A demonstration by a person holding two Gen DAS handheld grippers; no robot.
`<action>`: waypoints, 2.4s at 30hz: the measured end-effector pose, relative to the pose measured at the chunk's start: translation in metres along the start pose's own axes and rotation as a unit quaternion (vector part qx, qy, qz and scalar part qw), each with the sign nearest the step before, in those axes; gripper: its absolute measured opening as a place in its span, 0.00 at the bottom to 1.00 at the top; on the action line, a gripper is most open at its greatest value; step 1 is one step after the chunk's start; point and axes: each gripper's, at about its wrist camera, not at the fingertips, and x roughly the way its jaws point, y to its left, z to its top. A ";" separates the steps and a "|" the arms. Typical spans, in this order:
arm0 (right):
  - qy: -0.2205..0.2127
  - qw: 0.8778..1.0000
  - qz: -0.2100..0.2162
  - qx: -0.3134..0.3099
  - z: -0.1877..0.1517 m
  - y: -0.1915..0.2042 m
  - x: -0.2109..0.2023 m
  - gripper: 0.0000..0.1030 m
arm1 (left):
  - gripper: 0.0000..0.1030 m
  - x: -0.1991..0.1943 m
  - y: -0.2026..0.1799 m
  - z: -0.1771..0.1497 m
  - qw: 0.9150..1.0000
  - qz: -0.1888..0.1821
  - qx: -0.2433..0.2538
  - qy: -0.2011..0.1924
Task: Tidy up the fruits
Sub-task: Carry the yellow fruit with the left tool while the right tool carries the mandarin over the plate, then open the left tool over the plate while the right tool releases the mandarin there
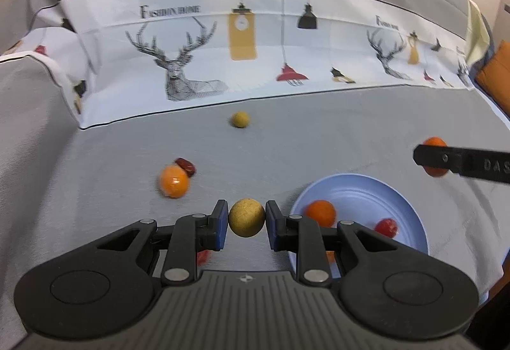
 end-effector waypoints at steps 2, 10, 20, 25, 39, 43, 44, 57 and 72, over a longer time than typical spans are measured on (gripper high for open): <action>0.005 1.000 -0.001 0.009 0.002 -0.005 0.004 0.36 | 0.27 0.003 -0.005 0.000 1.000 -0.005 0.010 0.000; 0.021 1.000 -0.004 -0.013 0.001 0.001 0.012 0.36 | 0.27 0.011 -0.026 -0.006 0.998 -0.039 0.049 0.020; 0.029 0.999 0.001 -0.031 0.001 0.007 0.012 0.36 | 0.27 0.019 -0.045 -0.014 0.996 -0.049 0.064 0.027; 0.035 0.999 0.000 -0.038 0.001 0.007 0.015 0.36 | 0.27 0.020 -0.049 -0.013 0.996 -0.059 0.066 0.028; 0.042 0.997 -0.005 -0.057 -0.001 0.011 0.019 0.36 | 0.27 0.028 -0.061 -0.017 0.992 -0.084 0.082 0.048; 0.043 0.997 -0.006 -0.058 -0.002 0.012 0.020 0.36 | 0.27 0.029 -0.062 -0.018 0.991 -0.086 0.086 0.050; 0.044 0.997 -0.006 -0.059 -0.002 0.012 0.020 0.36 | 0.27 0.029 -0.062 -0.018 0.991 -0.087 0.087 0.051; 0.048 0.997 -0.008 -0.065 -0.004 0.015 0.023 0.36 | 0.27 0.032 -0.063 -0.019 0.990 -0.093 0.094 0.056; 0.052 0.996 -0.007 -0.072 -0.005 0.018 0.023 0.36 | 0.27 0.033 -0.064 -0.019 0.989 -0.093 0.097 0.056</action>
